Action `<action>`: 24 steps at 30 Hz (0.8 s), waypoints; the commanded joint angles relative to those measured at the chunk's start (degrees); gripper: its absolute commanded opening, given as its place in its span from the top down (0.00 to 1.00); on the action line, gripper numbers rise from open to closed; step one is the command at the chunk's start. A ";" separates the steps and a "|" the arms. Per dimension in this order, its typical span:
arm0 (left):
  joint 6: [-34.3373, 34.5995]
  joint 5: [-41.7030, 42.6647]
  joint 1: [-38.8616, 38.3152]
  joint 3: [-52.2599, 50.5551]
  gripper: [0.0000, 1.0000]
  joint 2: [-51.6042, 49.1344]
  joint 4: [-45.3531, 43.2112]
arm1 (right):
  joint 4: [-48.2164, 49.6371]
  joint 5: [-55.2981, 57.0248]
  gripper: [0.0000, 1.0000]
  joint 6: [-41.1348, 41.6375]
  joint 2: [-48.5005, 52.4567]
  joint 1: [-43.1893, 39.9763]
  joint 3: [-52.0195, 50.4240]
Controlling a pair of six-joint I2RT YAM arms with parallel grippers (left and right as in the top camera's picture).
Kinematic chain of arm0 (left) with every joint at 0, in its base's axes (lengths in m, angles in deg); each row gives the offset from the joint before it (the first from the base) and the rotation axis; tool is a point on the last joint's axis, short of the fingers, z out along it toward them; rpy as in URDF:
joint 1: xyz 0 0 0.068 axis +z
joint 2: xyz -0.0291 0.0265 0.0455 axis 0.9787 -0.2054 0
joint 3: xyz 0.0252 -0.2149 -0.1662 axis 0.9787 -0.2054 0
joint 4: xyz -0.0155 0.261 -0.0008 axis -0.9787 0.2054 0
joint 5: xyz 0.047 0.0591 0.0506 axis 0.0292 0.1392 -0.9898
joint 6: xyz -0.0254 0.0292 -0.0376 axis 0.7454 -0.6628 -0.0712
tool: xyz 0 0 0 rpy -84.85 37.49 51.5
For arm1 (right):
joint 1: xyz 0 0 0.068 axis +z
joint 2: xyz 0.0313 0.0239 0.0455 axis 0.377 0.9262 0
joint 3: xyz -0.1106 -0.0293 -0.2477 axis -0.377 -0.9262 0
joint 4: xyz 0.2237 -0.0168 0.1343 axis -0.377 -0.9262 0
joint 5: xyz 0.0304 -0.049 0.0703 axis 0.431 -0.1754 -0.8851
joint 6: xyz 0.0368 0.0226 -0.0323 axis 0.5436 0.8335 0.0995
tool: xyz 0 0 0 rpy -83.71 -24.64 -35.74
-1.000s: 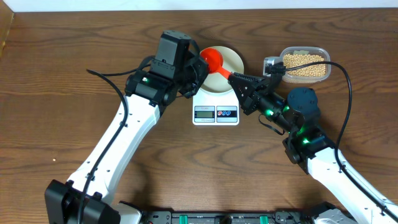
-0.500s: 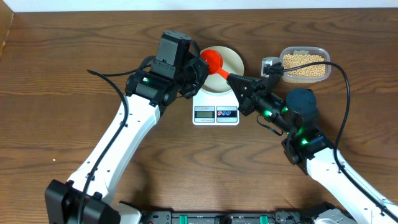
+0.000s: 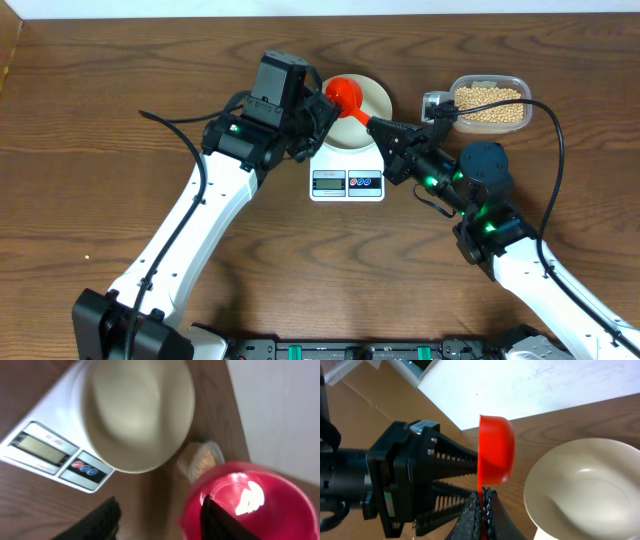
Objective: Scoop item into bowl and weigh 50g on scale
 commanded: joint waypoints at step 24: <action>-44.63 -14.16 0.74 0.33 0.42 -0.04 9.40 | -29.29 11.08 0.99 -9.35 -1.36 -7.58 11.58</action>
